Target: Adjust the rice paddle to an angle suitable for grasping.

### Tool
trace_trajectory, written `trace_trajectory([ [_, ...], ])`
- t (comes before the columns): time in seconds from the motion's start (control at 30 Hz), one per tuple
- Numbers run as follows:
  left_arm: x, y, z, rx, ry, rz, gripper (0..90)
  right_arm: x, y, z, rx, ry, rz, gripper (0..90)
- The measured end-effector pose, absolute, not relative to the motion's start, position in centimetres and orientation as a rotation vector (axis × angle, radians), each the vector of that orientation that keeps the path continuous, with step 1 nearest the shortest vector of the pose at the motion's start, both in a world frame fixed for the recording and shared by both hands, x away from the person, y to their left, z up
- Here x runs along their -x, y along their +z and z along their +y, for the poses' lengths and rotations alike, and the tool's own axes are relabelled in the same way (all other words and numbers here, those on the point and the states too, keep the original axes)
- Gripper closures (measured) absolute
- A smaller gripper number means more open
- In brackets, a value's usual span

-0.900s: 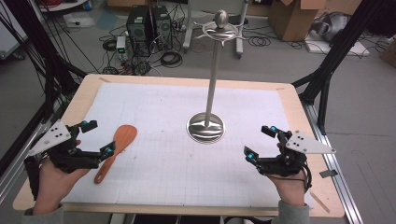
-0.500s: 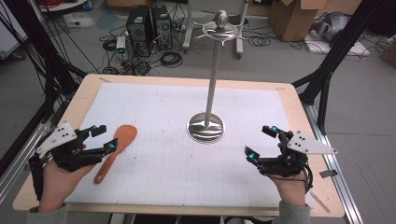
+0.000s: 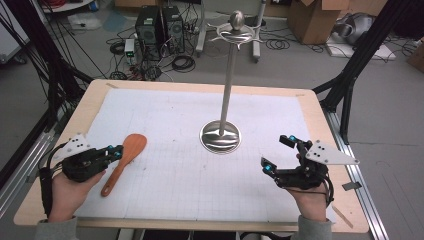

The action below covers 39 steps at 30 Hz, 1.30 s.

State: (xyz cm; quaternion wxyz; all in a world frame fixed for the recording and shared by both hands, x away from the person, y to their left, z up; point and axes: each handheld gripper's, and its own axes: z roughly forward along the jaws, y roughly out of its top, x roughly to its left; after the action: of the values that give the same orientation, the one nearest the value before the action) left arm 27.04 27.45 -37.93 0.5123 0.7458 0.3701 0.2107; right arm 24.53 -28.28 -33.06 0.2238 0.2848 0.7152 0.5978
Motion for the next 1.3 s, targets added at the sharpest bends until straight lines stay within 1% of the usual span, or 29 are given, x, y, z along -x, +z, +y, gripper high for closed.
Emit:
trace_trajectory([
  [0.1,-27.5,-38.9,27.6,-1.828,0.513,0.910,89.2,-24.5,-33.1,-28.2,-0.788,1.649,1.978,7.6],
  [0.4,-28.2,-40.7,28.4,-1.841,0.506,0.962,89.3,-24.5,-33.1,-28.2,-0.784,1.650,1.978,7.6],
  [0.7,-28.8,-42.7,30.1,-1.885,0.500,1.029,89.4,-24.6,-33.2,-28.0,-0.781,1.647,1.989,7.7],
  [1.0,-28.5,-43.9,31.4,-1.891,0.451,1.028,89.4,-24.6,-33.2,-28.0,-0.780,1.654,1.980,7.7],
  [1.3,-28.3,-44.8,31.7,-1.963,0.412,1.013,89.4,-24.9,-33.2,-27.8,-0.774,1.657,1.984,7.7],
])
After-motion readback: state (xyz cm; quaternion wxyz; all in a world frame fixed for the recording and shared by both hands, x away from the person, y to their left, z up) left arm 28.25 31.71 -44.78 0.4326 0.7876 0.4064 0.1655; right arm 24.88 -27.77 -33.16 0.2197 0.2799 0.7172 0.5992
